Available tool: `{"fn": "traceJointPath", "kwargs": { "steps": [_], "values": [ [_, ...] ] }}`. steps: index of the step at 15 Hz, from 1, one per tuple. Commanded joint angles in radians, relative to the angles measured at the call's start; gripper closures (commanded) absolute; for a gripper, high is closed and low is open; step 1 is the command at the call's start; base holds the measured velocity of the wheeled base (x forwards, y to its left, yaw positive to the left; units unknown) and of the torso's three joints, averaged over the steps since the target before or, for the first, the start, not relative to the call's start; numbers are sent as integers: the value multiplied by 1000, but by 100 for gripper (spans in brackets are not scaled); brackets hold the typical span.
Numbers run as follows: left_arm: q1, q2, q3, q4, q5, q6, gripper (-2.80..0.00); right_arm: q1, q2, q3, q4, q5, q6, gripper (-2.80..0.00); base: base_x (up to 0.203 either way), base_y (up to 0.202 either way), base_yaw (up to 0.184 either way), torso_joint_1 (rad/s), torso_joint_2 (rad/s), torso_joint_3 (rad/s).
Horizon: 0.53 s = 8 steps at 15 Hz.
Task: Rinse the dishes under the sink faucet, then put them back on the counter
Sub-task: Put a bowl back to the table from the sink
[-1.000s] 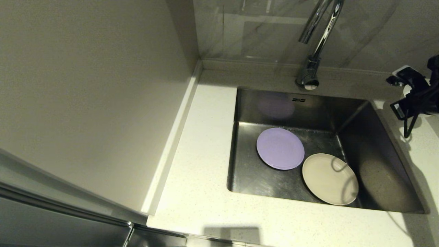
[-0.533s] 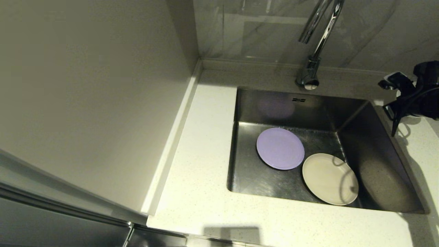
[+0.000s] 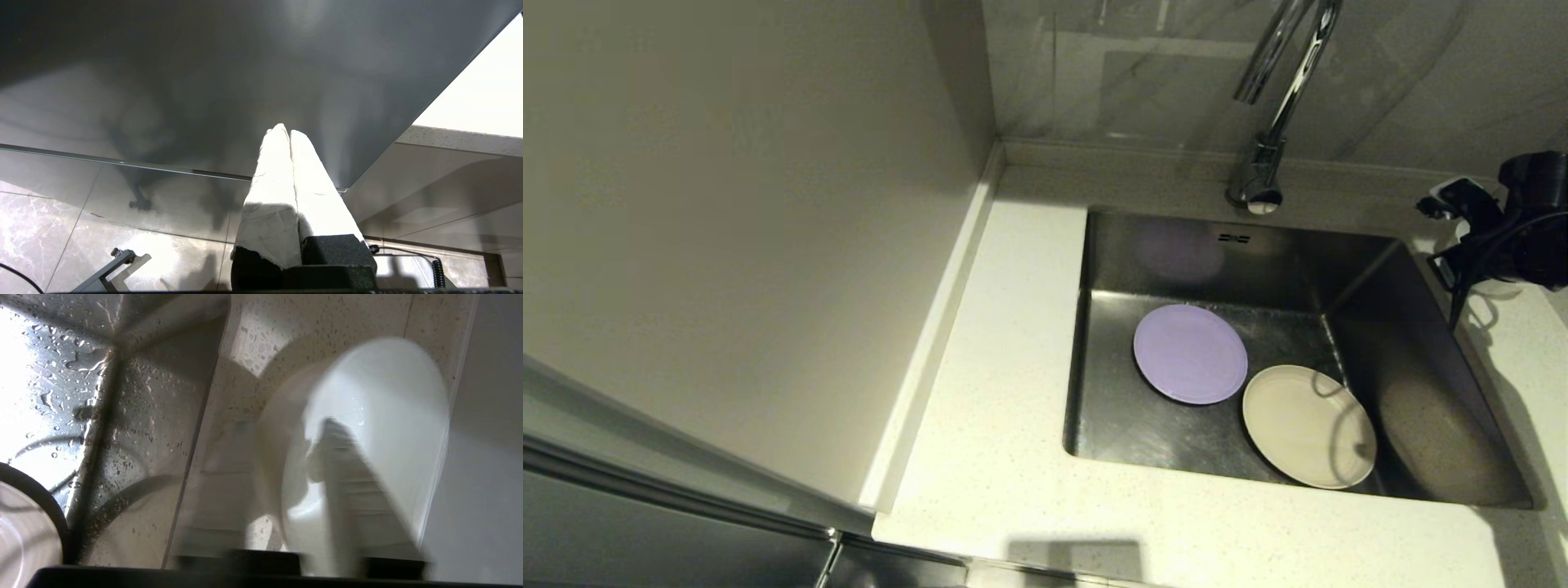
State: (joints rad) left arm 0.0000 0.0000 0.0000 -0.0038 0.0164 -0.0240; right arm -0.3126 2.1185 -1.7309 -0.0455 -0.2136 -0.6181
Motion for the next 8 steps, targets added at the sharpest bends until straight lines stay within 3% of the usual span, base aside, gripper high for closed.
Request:
{"fn": "traceJointPath", "kwargs": {
  "steps": [1,5,8],
  "values": [
    [0,-2,0,-1,0,-1,0,0,-5,1,0,0,-3,-280,0,0,0,0,0,0],
    [0,-2,0,-1,0,-1,0,1,-39,-8,-3,21,39,-280,0,0,0,0,0,0],
    [0,-2,0,-1,0,-1,0,1,-176,52,5,152,47,-280,0,0,0,0,0,0]
  ]
}}
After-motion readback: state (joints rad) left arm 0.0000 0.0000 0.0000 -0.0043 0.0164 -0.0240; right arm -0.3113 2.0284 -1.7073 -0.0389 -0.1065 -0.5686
